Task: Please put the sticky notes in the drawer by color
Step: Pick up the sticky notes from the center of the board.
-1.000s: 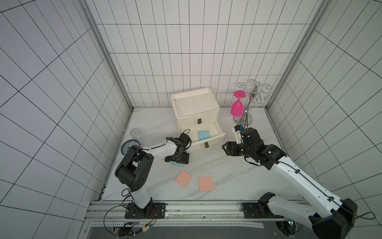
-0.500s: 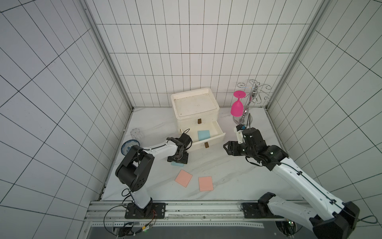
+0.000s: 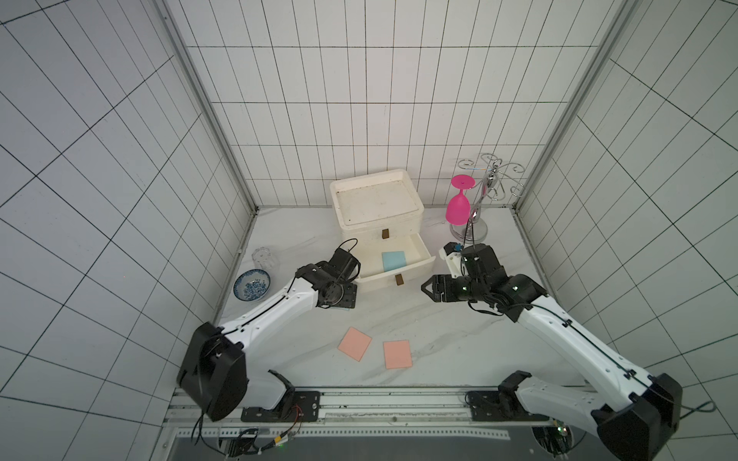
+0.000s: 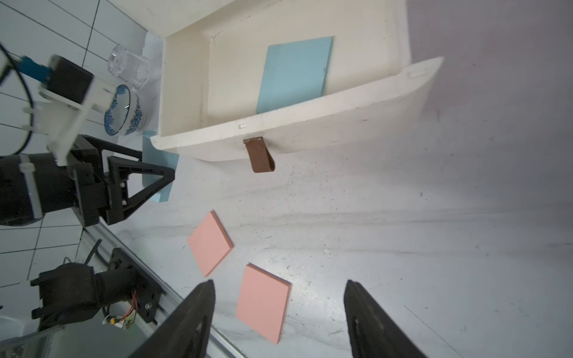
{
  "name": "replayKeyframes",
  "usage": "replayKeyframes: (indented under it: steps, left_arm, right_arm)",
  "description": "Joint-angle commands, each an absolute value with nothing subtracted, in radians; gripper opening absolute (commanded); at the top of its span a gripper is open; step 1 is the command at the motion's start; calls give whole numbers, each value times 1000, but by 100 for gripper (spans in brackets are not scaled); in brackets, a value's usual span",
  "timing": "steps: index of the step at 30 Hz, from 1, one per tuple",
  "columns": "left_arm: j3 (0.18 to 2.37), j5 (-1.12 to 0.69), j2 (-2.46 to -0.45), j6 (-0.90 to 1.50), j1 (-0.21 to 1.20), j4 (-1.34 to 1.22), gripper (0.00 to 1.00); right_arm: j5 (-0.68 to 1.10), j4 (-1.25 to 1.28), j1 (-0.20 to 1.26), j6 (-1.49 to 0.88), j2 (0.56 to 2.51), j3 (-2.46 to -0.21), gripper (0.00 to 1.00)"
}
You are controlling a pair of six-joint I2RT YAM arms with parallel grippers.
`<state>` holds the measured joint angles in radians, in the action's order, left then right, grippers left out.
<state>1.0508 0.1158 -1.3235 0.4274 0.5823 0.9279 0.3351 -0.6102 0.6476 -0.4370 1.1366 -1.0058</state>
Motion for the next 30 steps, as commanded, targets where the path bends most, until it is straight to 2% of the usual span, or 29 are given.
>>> replayKeyframes:
  steps: [1, 8, 16, 30]
  left_arm:
    - [1120, 7, -1180, 367, 587, 975, 73]
    - [1192, -141, -1051, 302, 655, 1014, 73]
    - [1214, -149, -1098, 218, 802, 1016, 73]
    - [1224, -172, -1091, 161, 825, 977, 73]
  right_arm:
    - [556, -570, 645, -422, 1173, -1106, 70]
    - [804, -450, 647, -514, 1236, -1184, 70]
    - [959, -323, 703, -649, 1345, -1266, 70]
    - [982, -252, 797, -725, 1378, -1157, 67]
